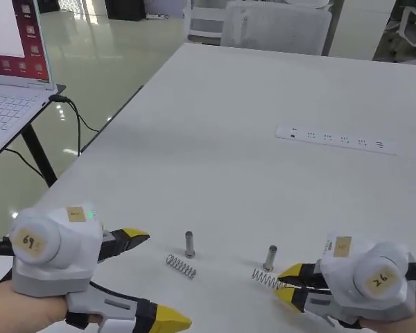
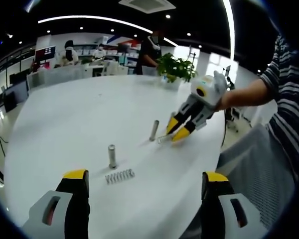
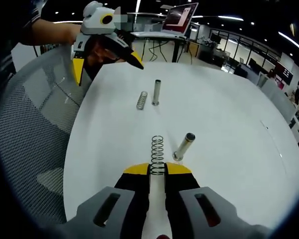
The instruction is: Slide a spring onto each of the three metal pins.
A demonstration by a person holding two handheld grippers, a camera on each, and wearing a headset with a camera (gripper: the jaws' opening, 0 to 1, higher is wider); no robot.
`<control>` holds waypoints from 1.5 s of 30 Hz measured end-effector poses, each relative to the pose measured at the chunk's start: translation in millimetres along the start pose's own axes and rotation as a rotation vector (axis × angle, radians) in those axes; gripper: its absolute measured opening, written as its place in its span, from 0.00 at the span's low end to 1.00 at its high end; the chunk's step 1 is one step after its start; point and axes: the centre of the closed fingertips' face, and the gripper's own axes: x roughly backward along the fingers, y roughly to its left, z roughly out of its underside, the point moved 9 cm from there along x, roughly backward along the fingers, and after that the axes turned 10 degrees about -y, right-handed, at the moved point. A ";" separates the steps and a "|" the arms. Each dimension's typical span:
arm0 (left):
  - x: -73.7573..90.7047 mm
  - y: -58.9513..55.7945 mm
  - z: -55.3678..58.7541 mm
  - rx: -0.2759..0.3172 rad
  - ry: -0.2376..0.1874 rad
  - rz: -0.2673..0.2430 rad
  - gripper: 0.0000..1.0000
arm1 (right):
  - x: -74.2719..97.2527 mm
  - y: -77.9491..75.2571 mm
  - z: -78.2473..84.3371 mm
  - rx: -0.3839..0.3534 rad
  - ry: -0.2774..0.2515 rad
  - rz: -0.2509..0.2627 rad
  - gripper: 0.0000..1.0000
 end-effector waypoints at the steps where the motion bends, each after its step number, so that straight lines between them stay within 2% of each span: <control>1: -0.2 -0.8 -0.1 -0.001 -0.001 0.002 0.89 | 1.4 -0.2 0.7 0.001 0.002 0.001 0.08; 5: -2.1 -4.7 0.4 0.001 0.007 0.028 0.87 | 6.9 0.9 -0.2 0.010 -0.002 -0.001 0.08; 12: -7.6 -8.4 0.8 0.005 0.028 0.068 0.83 | 13.7 7.4 -8.8 0.085 -0.009 -0.040 0.08; 17: -19.3 -18.2 -1.0 -0.004 0.038 0.127 0.76 | 16.1 13.3 -11.7 0.137 -0.011 -0.075 0.08; 23: -40.9 -30.4 -7.3 -0.034 0.047 0.198 0.72 | 19.6 17.9 -13.1 0.184 -0.008 -0.099 0.08; 27: -54.6 -37.0 -9.2 -0.050 0.060 0.234 0.66 | 22.8 21.7 -17.3 0.186 -0.024 -0.112 0.08; 29: -61.3 -41.6 -10.3 -0.062 0.055 0.261 0.64 | 23.2 22.9 -18.8 0.186 -0.030 -0.114 0.08; 35: -76.8 -49.0 -14.1 -0.065 0.037 0.299 0.54 | 25.3 23.3 -22.6 0.168 -0.052 -0.116 0.08; 41: -87.4 -52.2 -16.2 -0.061 0.019 0.320 0.46 | 26.7 24.2 -22.5 0.162 -0.055 -0.121 0.08; 45: -93.2 -52.7 -17.6 -0.057 0.008 0.328 0.35 | 27.4 26.8 -22.6 0.164 -0.057 -0.134 0.08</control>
